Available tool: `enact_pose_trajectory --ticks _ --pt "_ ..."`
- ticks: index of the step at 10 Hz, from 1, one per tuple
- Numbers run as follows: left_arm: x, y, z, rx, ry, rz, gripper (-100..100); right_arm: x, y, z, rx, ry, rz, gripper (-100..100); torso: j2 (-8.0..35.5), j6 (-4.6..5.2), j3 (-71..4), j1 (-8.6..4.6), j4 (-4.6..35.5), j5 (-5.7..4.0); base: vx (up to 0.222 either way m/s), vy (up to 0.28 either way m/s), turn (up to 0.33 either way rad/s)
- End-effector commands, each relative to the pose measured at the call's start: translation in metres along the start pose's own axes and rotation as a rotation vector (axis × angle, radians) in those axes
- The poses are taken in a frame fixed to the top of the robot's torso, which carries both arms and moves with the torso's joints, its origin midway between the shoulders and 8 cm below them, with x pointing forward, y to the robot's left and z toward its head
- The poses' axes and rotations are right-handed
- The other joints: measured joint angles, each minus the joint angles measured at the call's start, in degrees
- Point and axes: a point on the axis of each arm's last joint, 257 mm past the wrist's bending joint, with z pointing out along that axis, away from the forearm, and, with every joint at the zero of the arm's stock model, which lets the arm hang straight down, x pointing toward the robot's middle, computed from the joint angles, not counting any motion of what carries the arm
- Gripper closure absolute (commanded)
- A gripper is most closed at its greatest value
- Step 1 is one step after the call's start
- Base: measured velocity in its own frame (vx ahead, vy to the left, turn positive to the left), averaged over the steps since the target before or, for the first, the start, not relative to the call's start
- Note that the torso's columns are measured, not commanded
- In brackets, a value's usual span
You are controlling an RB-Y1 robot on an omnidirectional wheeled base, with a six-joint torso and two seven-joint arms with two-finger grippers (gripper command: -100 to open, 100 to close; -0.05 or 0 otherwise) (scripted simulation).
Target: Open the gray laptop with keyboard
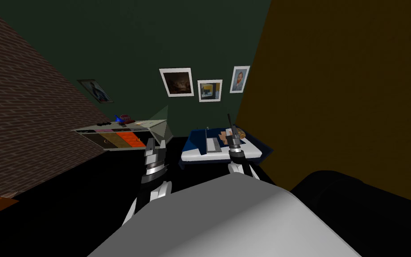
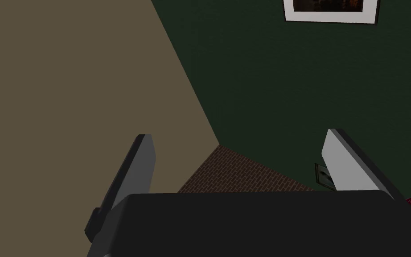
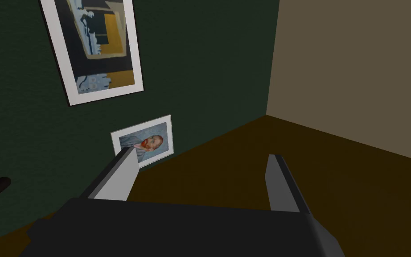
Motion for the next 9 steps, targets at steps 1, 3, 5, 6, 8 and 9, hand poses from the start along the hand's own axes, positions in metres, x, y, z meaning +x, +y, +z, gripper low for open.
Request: enact_pose_trajectory --ticks 1,3,5,6,8,9 --pt "0.0000 0.0000 0.0000 0.000 0.000 0.000 0 0.0000 0.0000 0.0000 0.000 0.000 0.000 0 2.3 0.00 -4.7 0.00 2.3 0.00 0.000 0.000 0.000" --pt "0.0000 -0.0001 0.0000 0.000 0.000 0.000 0 0.0000 0.0001 0.0000 0.000 0.000 0.000 0 10.0 0.00 -20.1 0.00 10.1 0.00 0.000 0.000 0.000" --pt "0.0000 -0.0001 0.0000 0.000 0.000 0.000 0 0.0000 0.0001 0.0000 0.000 0.000 0.000 0 18.5 0.00 -36.9 0.00 18.5 0.00 0.000 0.000 0.000" --pt "0.0000 -0.0001 0.0001 0.000 0.000 0.000 0 0.0000 0.0001 0.0001 0.000 0.000 0.000 0 22.7 0.00 -45.4 0.00 22.7 0.00 0.000 0.000 0.000" --pt "0.0000 -0.0002 0.0001 0.000 0.000 0.000 0 0.0000 0.0002 0.0001 0.000 0.000 0.000 0 31.2 0.00 -62.3 0.00 31.1 0.00 0.000 0.000 0.000" --pt "0.0000 -0.0002 0.0001 0.000 0.000 0.000 0 0.0000 0.0002 0.0001 0.000 0.000 0.000 0 35.4 0.00 -70.7 0.00 35.4 0.00 0.000 0.000 0.000"
